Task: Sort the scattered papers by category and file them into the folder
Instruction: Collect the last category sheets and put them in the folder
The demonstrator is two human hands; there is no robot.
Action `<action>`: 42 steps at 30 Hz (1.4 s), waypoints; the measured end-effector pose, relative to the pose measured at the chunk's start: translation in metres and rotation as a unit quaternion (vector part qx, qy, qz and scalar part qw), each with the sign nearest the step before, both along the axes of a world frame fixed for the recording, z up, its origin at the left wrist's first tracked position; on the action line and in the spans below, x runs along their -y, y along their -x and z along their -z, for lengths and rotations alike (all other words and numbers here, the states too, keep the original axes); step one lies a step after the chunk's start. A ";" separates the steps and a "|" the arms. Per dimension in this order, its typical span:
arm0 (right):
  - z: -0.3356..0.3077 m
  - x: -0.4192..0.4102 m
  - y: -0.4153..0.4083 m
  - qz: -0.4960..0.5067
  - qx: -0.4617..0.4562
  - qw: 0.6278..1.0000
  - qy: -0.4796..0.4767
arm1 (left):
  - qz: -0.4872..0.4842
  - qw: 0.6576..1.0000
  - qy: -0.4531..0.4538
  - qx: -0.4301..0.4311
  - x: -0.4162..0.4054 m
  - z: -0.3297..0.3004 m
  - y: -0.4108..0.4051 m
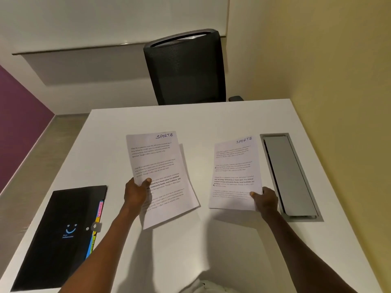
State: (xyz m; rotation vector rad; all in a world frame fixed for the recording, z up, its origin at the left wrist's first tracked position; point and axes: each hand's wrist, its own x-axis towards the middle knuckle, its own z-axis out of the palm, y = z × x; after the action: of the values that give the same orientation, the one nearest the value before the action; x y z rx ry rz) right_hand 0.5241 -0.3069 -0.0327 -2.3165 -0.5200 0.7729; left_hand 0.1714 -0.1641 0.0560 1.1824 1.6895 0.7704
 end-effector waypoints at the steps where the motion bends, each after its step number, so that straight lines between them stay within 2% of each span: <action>1: -0.001 0.002 -0.002 0.006 -0.006 1.000 -0.013 | -0.005 1.000 -0.003 0.001 0.003 -0.003 0.001; 7: -0.025 0.011 -0.001 -0.004 -0.070 0.992 -0.107 | -0.029 0.999 -0.012 0.019 0.019 -0.012 0.001; 15: -0.079 0.017 0.025 -0.083 -0.166 0.964 -0.188 | -0.014 0.997 -0.004 0.077 0.050 -0.013 -0.018; 19: -0.100 0.017 0.044 -0.125 -0.164 0.962 -0.179 | 0.039 0.990 0.039 0.134 0.056 -0.017 -0.028; 24: -0.117 0.019 0.058 -0.154 -0.117 0.971 -0.142 | 0.070 0.966 0.079 0.235 0.063 -0.037 -0.041; 29: -0.138 0.017 0.056 -0.182 -0.172 0.955 -0.161 | 0.102 0.945 0.121 0.285 0.062 -0.048 -0.037; 32: -0.145 0.010 0.045 -0.131 -0.210 0.944 -0.218 | 0.137 0.940 0.127 0.286 0.061 -0.052 -0.039; 36: -0.148 0.008 0.039 -0.173 -0.279 0.907 -0.262 | 0.159 0.930 0.137 0.301 0.063 -0.058 -0.051; 40: -0.139 0.006 0.057 -0.171 -0.244 0.920 -0.255 | 0.189 0.929 0.099 0.302 0.071 -0.058 -0.069; 42: -0.133 0.005 0.063 -0.146 -0.226 0.928 -0.259 | 0.204 0.938 0.071 0.270 0.073 -0.051 -0.076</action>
State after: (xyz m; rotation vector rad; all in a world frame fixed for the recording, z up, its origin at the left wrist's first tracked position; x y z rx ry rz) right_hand 0.4612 -0.3120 0.1004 -1.5301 -0.7565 1.1161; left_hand 0.2473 -0.2375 0.1071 1.0500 0.9863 0.6250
